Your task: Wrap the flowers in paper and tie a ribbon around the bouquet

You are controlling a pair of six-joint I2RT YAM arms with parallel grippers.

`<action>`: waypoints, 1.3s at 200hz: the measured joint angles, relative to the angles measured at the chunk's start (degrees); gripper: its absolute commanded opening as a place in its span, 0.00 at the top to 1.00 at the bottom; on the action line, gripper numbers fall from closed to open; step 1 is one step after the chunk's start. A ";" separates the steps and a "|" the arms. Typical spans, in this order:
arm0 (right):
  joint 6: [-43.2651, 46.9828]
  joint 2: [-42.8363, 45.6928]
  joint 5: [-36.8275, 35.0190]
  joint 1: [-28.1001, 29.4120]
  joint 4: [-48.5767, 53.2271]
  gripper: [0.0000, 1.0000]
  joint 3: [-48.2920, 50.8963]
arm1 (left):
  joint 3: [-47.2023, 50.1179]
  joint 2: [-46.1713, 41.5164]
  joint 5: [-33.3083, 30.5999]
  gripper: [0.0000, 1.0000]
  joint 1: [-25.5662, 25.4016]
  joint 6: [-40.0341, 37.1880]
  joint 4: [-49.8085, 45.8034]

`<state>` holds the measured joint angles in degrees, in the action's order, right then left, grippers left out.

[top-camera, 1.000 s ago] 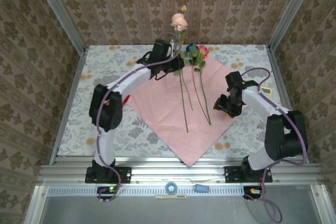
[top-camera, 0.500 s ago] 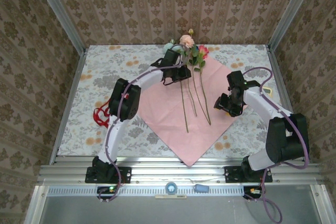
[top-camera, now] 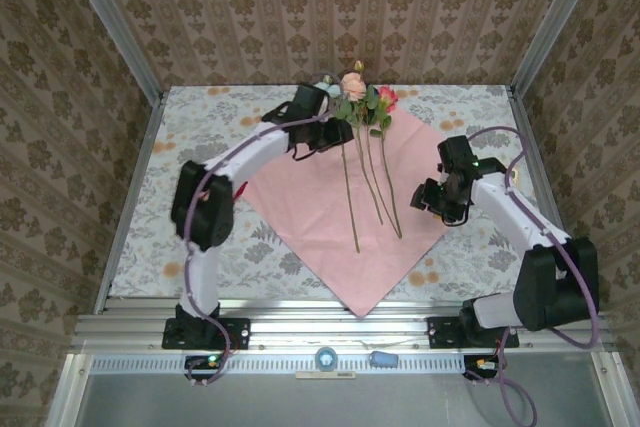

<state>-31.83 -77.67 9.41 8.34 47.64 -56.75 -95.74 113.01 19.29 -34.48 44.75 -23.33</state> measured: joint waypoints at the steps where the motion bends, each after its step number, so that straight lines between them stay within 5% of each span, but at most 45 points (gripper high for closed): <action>1: 0.04 0.22 -0.07 0.09 0.11 0.46 0.00 | 0.48 -0.57 0.02 0.67 0.00 0.22 0.00; 45: 3.56 2.12 -5.33 13.84 0.70 0.50 -0.15 | 24.92 -15.98 2.16 0.83 -0.70 7.74 7.32; 91: 6.56 -5.66 -8.11 36.54 -1.38 0.46 -2.82 | 41.46 -14.82 2.99 0.93 1.01 12.26 10.54; 140: 9.92 -19.80 -10.40 51.47 -2.82 0.30 -10.91 | 49.31 -14.84 5.03 0.96 7.30 12.94 19.08; 198: 12.66 -29.49 -12.94 57.96 -2.64 0.23 -18.82 | 49.81 -13.20 7.80 0.97 9.31 12.94 24.09; 260: 13.42 -34.23 -17.92 57.94 -1.40 0.48 -19.56 | 49.44 -12.96 7.89 0.97 9.40 12.20 23.65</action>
<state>-18.41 -111.90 -8.51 66.28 46.24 -76.31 -46.30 100.05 27.18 -25.08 56.95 0.32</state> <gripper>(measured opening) 0.578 0.068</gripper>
